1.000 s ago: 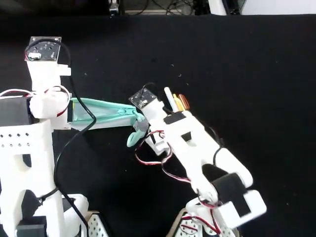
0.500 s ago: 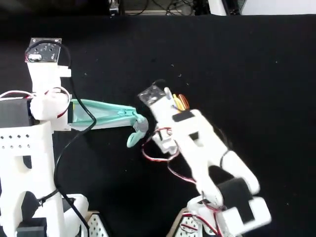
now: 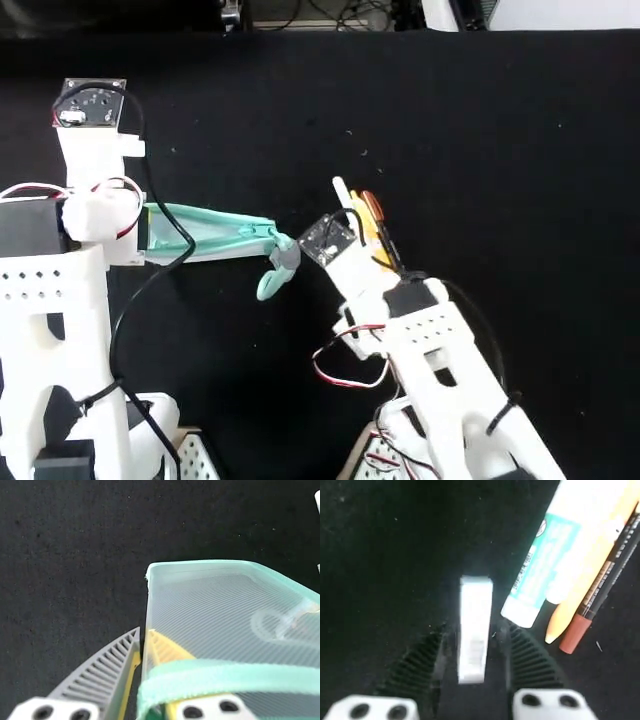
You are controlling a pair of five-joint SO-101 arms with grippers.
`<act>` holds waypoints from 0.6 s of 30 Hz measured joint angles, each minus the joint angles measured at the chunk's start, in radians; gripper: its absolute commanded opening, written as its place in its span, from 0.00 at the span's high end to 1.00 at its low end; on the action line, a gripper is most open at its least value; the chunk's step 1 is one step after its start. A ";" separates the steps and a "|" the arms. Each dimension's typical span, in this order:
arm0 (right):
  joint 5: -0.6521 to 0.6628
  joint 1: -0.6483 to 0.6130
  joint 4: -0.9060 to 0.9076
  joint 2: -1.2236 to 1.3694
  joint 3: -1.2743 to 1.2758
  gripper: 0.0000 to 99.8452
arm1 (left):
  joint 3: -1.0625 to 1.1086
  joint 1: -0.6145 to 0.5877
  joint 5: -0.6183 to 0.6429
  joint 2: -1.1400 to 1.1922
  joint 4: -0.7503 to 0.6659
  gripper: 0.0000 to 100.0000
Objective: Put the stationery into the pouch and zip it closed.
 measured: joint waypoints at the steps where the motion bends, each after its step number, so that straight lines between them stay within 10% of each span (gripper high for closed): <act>1: 0.000 0.000 0.000 0.021 0.000 0.84 | 0.000 0.000 0.000 0.000 0.000 0.97; 18: -0.041 -0.121 0.000 0.468 -0.288 0.84 | 0.000 -0.003 0.000 0.000 -0.003 0.97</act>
